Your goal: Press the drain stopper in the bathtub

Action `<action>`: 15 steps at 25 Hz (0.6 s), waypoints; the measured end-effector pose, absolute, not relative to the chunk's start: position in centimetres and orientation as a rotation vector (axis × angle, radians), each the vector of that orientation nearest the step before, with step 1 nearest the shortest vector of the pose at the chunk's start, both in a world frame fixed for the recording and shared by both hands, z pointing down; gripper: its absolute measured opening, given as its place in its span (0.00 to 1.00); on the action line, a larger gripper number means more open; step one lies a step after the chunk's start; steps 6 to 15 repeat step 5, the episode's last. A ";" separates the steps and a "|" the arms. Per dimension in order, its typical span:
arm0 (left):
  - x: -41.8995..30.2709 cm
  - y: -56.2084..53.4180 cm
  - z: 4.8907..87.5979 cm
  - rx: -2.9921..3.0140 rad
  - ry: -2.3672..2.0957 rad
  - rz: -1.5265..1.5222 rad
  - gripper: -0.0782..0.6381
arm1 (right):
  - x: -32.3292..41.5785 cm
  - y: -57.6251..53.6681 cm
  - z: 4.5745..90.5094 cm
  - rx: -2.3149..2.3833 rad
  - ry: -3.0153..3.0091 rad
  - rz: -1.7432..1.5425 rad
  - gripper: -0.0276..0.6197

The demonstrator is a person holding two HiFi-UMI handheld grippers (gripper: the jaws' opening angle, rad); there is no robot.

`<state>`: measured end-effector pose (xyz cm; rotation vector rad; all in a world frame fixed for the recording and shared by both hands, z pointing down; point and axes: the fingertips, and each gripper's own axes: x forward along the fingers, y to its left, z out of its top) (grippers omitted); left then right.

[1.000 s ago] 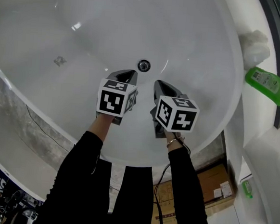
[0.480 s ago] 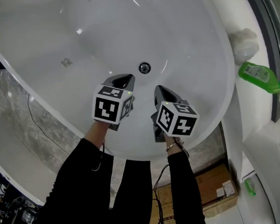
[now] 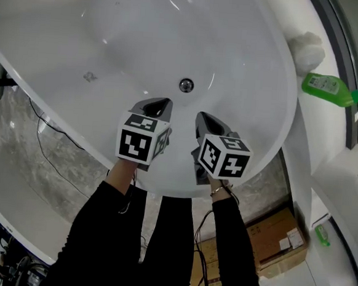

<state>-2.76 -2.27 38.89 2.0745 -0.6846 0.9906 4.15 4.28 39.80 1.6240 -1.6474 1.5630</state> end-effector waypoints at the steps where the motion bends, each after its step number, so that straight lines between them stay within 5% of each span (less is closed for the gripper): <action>1: -2.9 -2.1 38.7 2.079 -0.682 0.991 0.12 | 4.0 4.4 39.6 1.628 -1.649 1.564 0.05; 15: -3.4 -1.4 37.8 2.088 -0.676 0.986 0.12 | 3.5 5.0 39.0 1.636 -1.650 1.572 0.05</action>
